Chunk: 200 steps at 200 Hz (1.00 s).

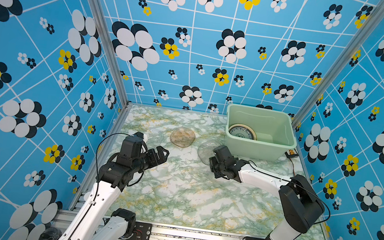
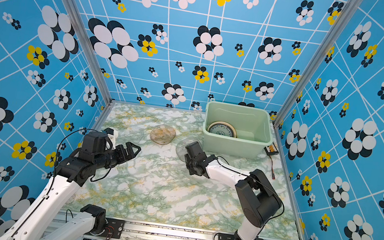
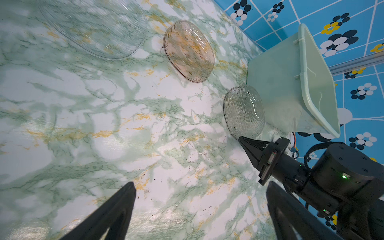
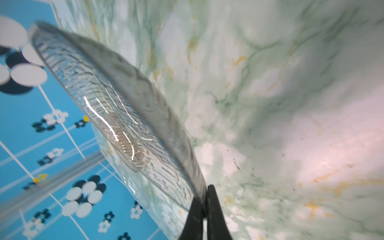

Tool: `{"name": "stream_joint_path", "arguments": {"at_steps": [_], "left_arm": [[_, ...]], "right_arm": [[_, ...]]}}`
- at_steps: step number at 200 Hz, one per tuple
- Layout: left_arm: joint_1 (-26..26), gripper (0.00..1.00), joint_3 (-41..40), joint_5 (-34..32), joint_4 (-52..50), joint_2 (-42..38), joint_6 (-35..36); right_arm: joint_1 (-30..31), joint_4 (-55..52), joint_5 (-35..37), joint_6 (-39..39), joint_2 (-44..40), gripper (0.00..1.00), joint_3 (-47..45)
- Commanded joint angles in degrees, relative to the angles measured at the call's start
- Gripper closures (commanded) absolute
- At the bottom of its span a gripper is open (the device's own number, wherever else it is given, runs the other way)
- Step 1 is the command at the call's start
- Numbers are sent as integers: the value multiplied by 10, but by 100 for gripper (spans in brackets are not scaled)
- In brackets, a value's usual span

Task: Place the plates into the plastic bin on the countertop
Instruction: Pick up the plate from the top-center of the table, then place the plate in the plastic bin.

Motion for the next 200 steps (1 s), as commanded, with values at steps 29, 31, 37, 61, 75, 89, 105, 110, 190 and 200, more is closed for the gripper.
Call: {"name": "stream_joint_path", "arguments": {"at_steps": [29, 31, 37, 61, 75, 89, 105, 110, 190, 200], "left_arm": [[-9, 1, 21, 30, 4, -1, 1], [-9, 1, 22, 32, 4, 0, 2], [-9, 1, 24, 37, 6, 1, 4], [-17, 1, 36, 55, 14, 10, 23], [-23, 1, 47, 61, 18, 16, 39], [-34, 1, 64, 67, 17, 26, 64], [-55, 1, 94, 75, 9, 41, 108], [-64, 1, 105, 72, 2, 47, 124], [-141, 1, 171, 60, -15, 120, 193], [-145, 1, 179, 63, -14, 136, 194]], "right_arm": [[-6, -274, -32, -378, -103, 96, 87], [-6, -282, -32, -386, -107, 96, 92], [-7, -297, -36, -421, -119, 96, 103], [-22, -402, -70, -549, -132, 96, 195], [-39, -489, -96, -628, -104, 96, 287], [-59, -589, -119, -706, -56, 96, 409], [-86, -707, -151, -796, 18, 95, 560], [-95, -742, -153, -820, 43, 96, 612], [-289, -816, -238, -845, 224, 100, 917], [-309, -806, -242, -840, 227, 100, 918]]}}
